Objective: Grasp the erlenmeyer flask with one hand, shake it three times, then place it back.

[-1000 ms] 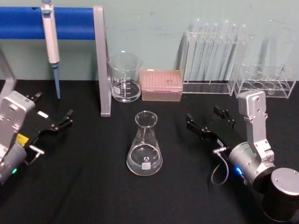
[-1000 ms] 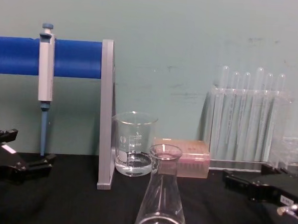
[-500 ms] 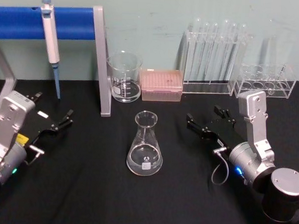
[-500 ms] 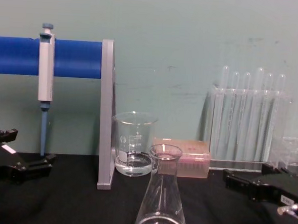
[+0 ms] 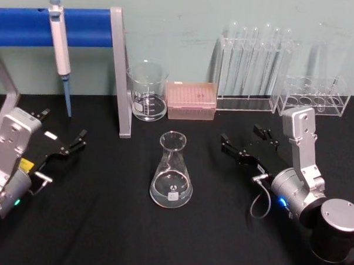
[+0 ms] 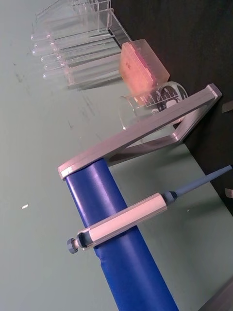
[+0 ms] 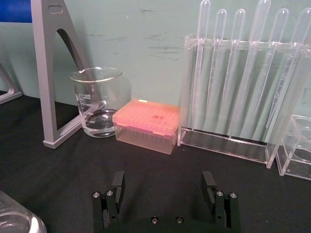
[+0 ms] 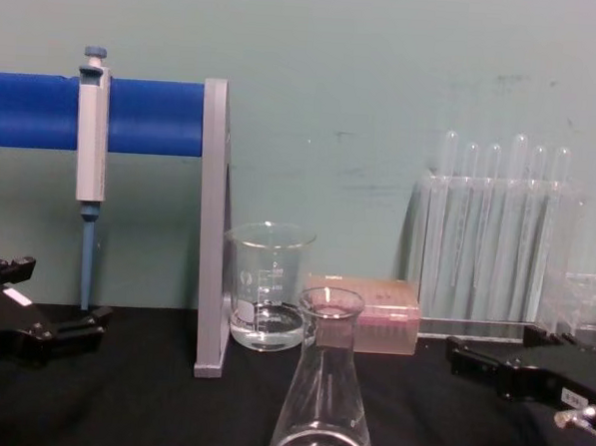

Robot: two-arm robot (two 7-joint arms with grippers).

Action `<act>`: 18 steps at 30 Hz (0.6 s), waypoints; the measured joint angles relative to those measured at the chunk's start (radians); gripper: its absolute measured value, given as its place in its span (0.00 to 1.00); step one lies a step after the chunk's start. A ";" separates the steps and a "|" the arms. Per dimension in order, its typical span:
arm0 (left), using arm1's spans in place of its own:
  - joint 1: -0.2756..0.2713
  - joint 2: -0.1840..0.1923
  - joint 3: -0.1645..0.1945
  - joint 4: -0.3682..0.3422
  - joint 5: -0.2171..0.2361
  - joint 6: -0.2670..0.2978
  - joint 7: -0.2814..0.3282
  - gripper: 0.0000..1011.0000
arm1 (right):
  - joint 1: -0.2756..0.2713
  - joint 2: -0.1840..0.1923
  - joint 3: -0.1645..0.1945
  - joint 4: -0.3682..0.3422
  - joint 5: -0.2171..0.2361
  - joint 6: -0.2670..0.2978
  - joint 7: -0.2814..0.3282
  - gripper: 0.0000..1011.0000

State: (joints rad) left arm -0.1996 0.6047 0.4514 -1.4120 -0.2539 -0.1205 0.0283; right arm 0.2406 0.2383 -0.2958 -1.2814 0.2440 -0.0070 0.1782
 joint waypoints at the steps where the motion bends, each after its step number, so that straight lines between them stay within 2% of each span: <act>1: 0.000 0.000 0.000 0.000 0.000 0.000 0.000 0.99 | 0.000 0.000 0.000 0.000 0.000 0.000 0.000 0.99; 18: 0.000 0.000 0.000 0.000 0.000 0.000 0.000 0.99 | 0.000 0.000 0.000 0.000 0.000 0.000 0.000 0.99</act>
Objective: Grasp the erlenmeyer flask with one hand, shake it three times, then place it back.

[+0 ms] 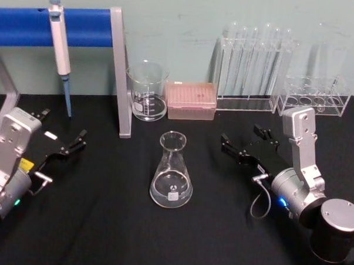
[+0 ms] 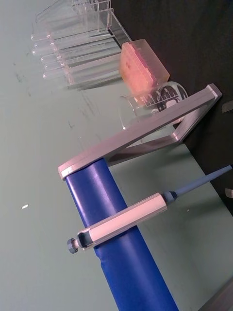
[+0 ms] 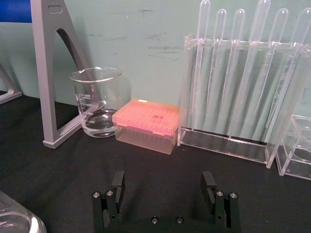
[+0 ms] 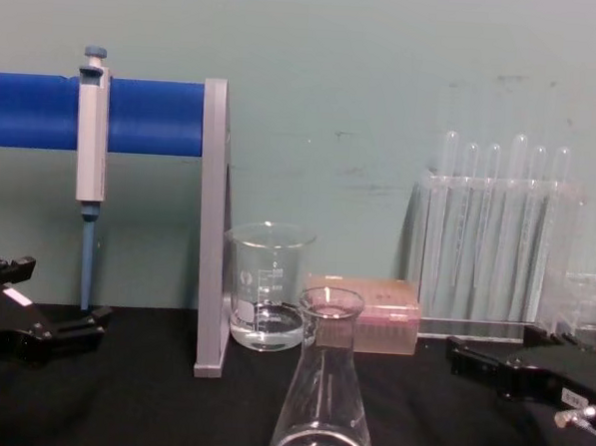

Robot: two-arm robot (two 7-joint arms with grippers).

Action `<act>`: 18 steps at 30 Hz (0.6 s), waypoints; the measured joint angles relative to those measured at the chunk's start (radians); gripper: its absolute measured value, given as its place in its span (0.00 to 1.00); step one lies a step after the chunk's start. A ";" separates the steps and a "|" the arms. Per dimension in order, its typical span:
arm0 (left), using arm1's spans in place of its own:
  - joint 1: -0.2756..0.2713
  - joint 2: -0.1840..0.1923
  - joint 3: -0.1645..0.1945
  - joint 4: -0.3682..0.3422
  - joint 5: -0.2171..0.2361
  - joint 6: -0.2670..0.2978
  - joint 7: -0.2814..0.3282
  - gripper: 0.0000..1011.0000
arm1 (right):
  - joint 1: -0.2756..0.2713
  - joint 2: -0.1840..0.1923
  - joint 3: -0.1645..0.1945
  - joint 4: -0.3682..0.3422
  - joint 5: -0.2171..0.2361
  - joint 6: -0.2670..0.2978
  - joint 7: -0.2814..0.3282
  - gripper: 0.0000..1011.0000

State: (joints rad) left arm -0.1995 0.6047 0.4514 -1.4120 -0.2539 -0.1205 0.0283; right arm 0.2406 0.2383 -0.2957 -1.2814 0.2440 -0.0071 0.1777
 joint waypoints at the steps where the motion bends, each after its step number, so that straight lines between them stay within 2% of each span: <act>1: 0.000 0.000 0.000 0.000 0.000 0.000 0.000 0.99 | 0.000 0.000 0.000 0.000 0.000 0.000 0.000 0.99; 18: 0.000 0.000 0.000 0.000 0.000 0.000 0.000 0.99 | 0.000 0.000 0.000 0.000 0.000 0.000 0.000 0.99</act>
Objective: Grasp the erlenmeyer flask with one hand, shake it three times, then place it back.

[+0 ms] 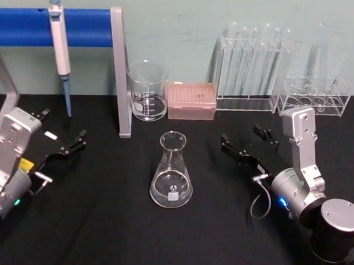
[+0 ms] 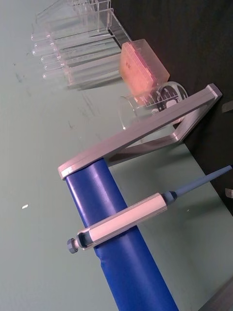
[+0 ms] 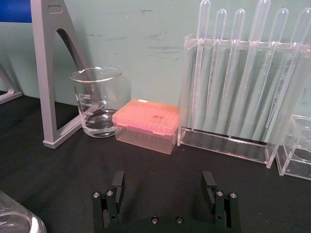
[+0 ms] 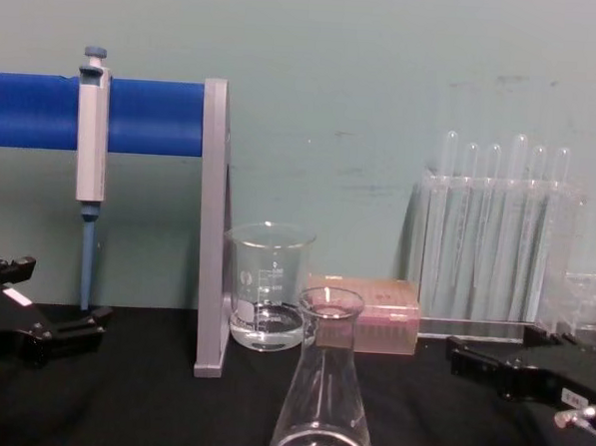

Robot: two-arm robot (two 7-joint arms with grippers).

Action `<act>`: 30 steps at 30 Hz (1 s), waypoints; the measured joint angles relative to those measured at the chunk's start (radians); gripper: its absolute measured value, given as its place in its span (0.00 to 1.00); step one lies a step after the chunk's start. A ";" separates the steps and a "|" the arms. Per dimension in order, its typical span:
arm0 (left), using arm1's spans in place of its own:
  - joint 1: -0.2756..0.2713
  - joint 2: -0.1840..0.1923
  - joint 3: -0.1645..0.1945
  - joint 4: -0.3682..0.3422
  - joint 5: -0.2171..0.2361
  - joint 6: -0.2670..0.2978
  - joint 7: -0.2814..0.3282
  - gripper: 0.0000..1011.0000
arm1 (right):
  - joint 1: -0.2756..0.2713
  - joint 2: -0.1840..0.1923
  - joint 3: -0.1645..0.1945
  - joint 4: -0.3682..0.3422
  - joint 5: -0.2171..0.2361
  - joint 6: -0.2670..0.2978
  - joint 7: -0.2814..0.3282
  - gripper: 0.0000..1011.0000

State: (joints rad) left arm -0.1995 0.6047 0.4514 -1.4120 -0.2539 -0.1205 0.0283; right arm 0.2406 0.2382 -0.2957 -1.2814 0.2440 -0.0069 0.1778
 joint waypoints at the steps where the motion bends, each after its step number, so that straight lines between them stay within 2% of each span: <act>1: 0.000 0.000 0.000 0.000 0.000 0.000 0.000 0.99 | 0.000 0.000 0.000 0.000 0.000 0.000 0.000 0.99; 30: 0.000 0.000 0.000 0.000 0.000 0.000 0.000 0.99 | 0.000 0.000 0.000 0.000 0.000 0.000 0.000 0.99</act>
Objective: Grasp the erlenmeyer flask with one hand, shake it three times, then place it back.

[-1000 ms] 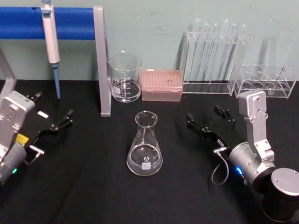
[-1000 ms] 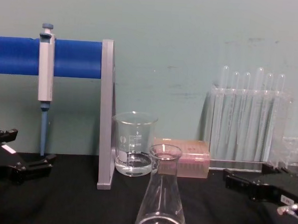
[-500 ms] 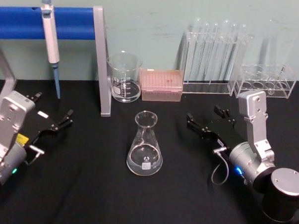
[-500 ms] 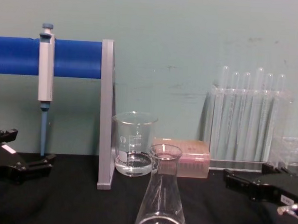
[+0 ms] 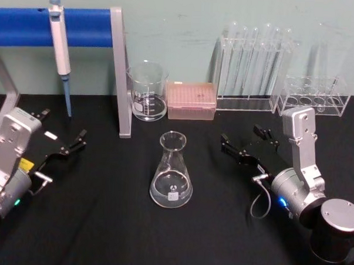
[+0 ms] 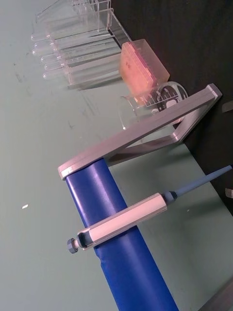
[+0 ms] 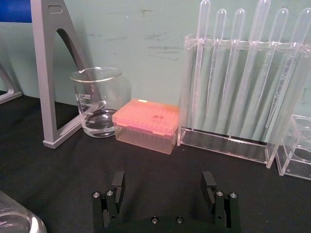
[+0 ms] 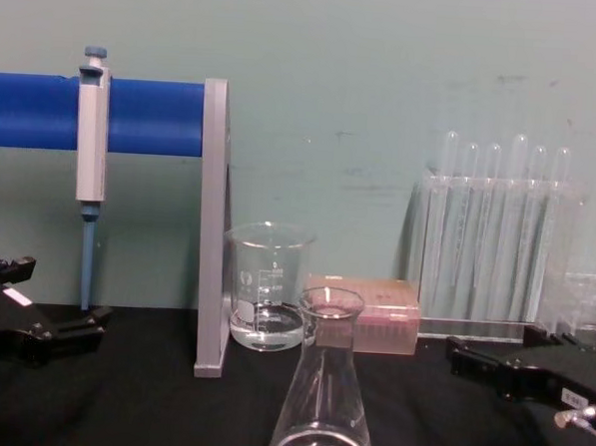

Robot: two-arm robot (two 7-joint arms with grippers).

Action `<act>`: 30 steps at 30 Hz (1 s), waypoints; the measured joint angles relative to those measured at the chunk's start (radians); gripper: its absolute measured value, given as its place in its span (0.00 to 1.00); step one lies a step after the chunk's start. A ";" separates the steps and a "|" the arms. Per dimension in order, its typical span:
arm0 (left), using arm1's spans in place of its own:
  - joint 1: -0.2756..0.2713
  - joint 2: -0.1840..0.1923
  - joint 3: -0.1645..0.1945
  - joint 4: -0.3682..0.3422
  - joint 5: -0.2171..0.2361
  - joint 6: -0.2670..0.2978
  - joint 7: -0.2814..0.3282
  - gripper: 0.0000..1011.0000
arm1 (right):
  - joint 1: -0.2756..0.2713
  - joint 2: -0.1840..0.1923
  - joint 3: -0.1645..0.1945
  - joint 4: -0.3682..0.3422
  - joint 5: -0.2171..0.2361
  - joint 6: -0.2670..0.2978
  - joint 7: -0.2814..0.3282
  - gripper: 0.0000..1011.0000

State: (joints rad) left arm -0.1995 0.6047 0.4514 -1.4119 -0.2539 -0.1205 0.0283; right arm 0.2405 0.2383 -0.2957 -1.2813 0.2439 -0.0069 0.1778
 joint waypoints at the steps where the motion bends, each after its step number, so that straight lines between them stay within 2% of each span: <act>1: 0.000 0.000 0.000 0.000 0.000 0.000 0.000 0.99 | 0.000 0.000 0.000 0.000 0.000 0.000 0.000 0.99; 30: 0.000 0.000 0.000 0.000 0.000 0.000 0.000 0.99 | 0.000 0.000 0.000 0.000 0.000 0.000 0.000 0.99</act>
State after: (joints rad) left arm -0.1995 0.6047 0.4514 -1.4120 -0.2539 -0.1205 0.0283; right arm 0.2405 0.2383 -0.2957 -1.2813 0.2440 -0.0069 0.1779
